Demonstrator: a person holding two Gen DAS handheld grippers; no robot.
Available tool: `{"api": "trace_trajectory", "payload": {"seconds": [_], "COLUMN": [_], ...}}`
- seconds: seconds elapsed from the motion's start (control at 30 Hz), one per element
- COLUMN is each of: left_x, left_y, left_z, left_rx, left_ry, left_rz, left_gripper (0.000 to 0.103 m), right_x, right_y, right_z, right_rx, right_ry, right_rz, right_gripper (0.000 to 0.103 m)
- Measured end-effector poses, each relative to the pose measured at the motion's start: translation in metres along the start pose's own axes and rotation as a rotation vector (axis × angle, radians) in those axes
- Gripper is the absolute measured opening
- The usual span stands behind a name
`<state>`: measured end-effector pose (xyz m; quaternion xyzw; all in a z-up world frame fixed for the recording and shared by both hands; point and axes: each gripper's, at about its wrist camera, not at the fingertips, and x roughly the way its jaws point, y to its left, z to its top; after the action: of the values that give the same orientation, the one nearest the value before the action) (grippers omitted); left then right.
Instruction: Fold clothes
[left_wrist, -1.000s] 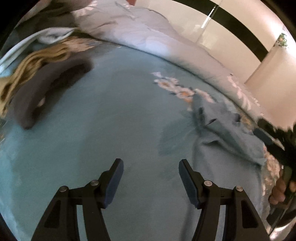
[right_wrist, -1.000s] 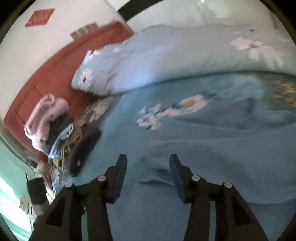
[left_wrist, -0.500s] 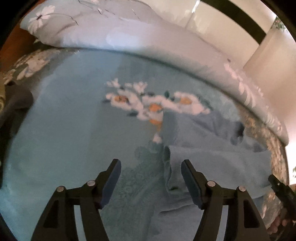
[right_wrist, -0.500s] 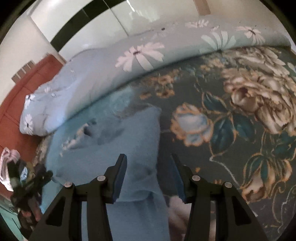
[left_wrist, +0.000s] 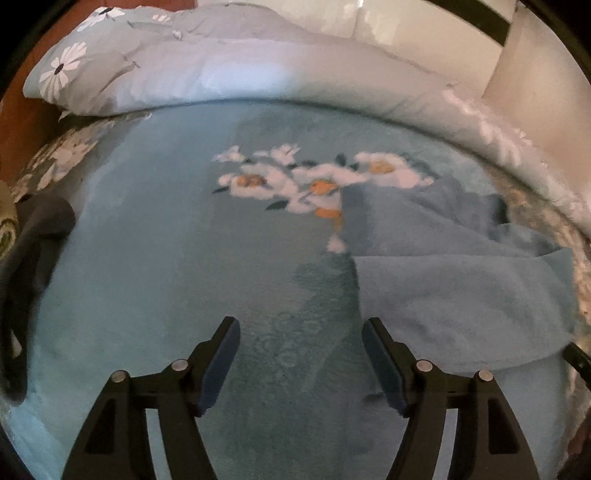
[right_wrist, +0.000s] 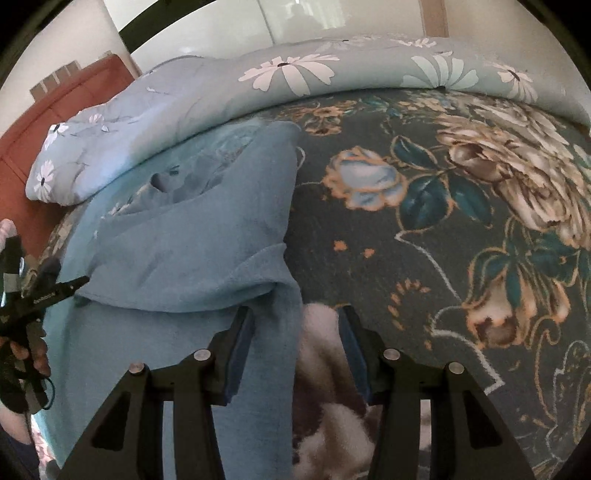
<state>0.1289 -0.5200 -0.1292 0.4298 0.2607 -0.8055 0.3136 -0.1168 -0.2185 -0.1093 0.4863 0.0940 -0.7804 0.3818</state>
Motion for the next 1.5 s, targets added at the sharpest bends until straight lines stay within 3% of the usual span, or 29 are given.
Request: {"api": "trace_trajectory", "payload": {"seconds": [0.2,0.37,0.47,0.57,0.63,0.93,1.1,1.27,1.4,1.5], "left_x": [-0.009,0.011,0.017,0.019,0.02,-0.024,-0.022,-0.007,0.0,-0.003], "left_y": [0.016,0.036,0.036,0.028,0.021,-0.004,-0.009,0.003,0.015,0.019], "left_z": [0.012,0.021,0.022,0.023,0.023,0.046,0.056,0.045,0.042,0.037], "left_rx": [-0.09,-0.224,-0.238,-0.219,-0.189,-0.039,-0.024,-0.083,-0.105,-0.099], "left_ry": [-0.025,-0.005,-0.022,-0.031,-0.029,-0.198,-0.181,-0.145,-0.126,-0.107], "left_rz": [-0.142,-0.26,-0.32,-0.371,-0.386,-0.406,-0.381,-0.379,-0.286,-0.272], "left_gripper": [0.073,0.071,0.068,0.042,0.003,0.001,0.001,0.001,0.002,0.002], "right_x": [-0.021,-0.01,-0.002,0.002,0.004,0.007,0.005,0.003,0.003,0.004], "right_y": [-0.002,-0.011,-0.012,-0.015,-0.016,-0.021,-0.018,-0.014,-0.016,-0.017], "right_z": [0.021,0.022,0.019,0.019,0.018,0.018,0.018,0.02,0.019,0.018], "right_rx": [0.027,0.107,0.107,0.127,0.133,0.164,0.158,0.143,0.155,0.163], "right_ry": [-0.084,-0.058,-0.035,-0.029,-0.025,-0.027,-0.039,-0.057,-0.062,-0.059], "right_rz": [0.054,0.098,0.09,0.094,0.095,0.124,0.119,0.117,0.111,0.108], "right_gripper": [0.05,0.05,0.05,0.05,0.05,0.05,0.05,0.05,0.05,0.05]}}
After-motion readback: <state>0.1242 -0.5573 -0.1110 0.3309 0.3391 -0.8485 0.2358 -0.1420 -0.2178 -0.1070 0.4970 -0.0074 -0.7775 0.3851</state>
